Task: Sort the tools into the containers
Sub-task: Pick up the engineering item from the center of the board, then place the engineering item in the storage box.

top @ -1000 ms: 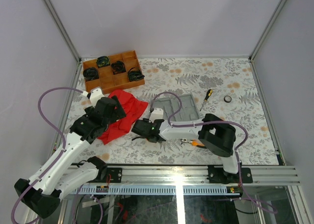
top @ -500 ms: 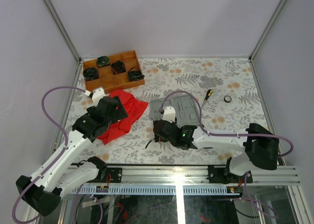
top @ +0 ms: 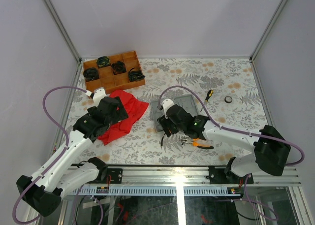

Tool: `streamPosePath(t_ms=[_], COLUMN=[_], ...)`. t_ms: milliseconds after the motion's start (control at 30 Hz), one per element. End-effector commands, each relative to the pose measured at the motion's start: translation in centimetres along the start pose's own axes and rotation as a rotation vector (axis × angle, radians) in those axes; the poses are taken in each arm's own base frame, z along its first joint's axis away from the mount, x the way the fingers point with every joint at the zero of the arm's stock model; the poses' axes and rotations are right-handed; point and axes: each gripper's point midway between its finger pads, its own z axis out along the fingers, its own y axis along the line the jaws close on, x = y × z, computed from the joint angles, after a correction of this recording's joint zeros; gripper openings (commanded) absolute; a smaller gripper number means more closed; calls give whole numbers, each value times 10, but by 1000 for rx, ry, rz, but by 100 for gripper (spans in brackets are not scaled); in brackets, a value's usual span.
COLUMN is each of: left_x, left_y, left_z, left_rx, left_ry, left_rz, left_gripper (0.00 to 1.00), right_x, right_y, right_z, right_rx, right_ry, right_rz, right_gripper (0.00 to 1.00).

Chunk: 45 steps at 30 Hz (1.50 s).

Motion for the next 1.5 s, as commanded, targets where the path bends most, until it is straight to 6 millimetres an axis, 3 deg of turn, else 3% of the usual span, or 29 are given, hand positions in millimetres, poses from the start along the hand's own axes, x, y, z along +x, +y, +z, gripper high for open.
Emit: streamPosePath(t_ms=[0,100,333,667,967,1467], left_x=[-8,-8,-10,-9,-9,-3], left_y=[-7,-7,-6,-6,-6,-12], left_z=[2,2,1,1,1,1], left_rx=[29,28,27,29,29,61], left_ry=[-29,-30,-40,-36,-35,-6], left_rz=[-7,-6,-8,-4,-3,-18], left_gripper=[100,100,100,100,100,100], right_x=[-14,-18,-65,-71,-81,-97], right_y=[9,-4,-20,-38,-51,-50], right_z=[1,15,47,94,107,127], right_rx=[-122,-57,58,206,270,186], right_ry=[36,52,-37,22,-17,-77], right_rz=[-235,-272,-191,-117,65,213], right_gripper=[32,31,30,26,27,28])
